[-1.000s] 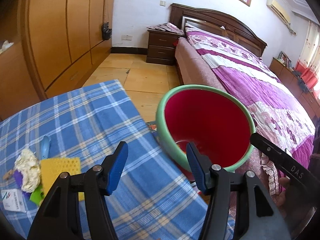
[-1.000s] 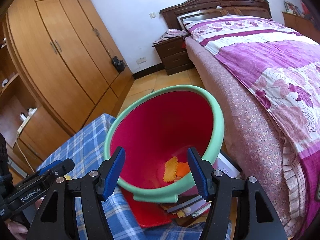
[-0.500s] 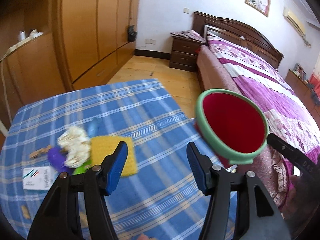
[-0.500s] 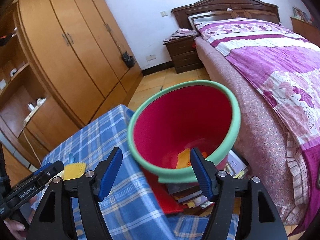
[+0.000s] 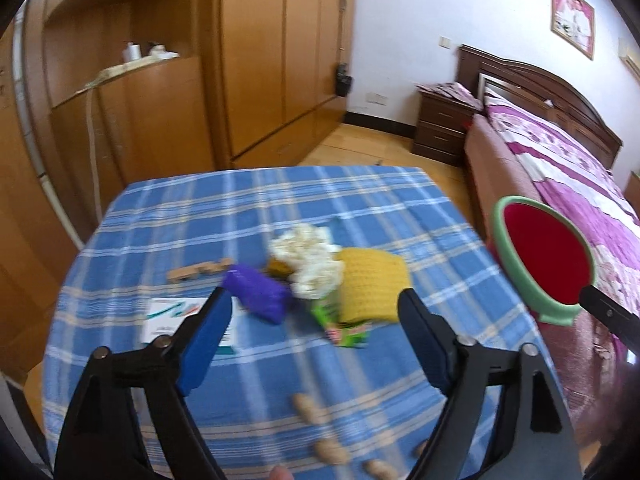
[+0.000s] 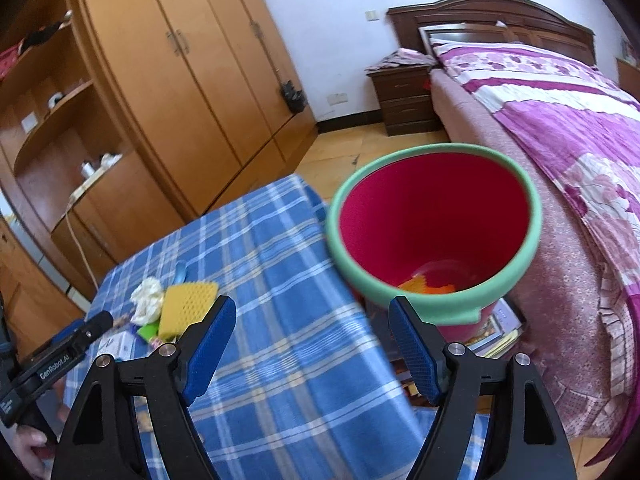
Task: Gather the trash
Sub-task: 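Move both tools back over the table toward the remaining items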
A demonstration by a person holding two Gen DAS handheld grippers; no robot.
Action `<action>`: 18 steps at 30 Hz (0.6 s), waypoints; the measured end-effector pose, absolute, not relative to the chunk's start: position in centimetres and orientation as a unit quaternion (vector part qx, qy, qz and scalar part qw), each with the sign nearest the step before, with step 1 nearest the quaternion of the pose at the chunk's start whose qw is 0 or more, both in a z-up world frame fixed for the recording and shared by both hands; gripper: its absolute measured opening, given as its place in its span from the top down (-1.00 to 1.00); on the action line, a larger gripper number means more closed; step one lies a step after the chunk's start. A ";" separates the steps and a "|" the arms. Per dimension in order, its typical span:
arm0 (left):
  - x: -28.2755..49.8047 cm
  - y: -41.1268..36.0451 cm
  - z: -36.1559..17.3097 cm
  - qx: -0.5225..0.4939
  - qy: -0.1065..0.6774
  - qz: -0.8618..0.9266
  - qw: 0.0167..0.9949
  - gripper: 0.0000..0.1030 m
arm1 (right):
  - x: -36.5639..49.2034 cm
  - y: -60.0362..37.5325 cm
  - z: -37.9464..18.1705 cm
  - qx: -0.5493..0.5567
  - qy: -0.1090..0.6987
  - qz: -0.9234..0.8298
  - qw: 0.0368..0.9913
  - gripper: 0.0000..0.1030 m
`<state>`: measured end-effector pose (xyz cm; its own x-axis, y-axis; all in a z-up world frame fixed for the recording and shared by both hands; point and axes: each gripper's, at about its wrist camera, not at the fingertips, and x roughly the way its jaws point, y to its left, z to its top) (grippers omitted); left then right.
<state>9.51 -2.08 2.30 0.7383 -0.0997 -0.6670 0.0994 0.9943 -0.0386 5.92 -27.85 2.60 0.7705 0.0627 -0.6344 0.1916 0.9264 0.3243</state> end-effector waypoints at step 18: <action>12.2 5.6 -3.0 0.005 0.408 0.023 0.913 -0.89 | 8.0 -22.4 0.5 0.150 0.384 0.006 0.911 -0.55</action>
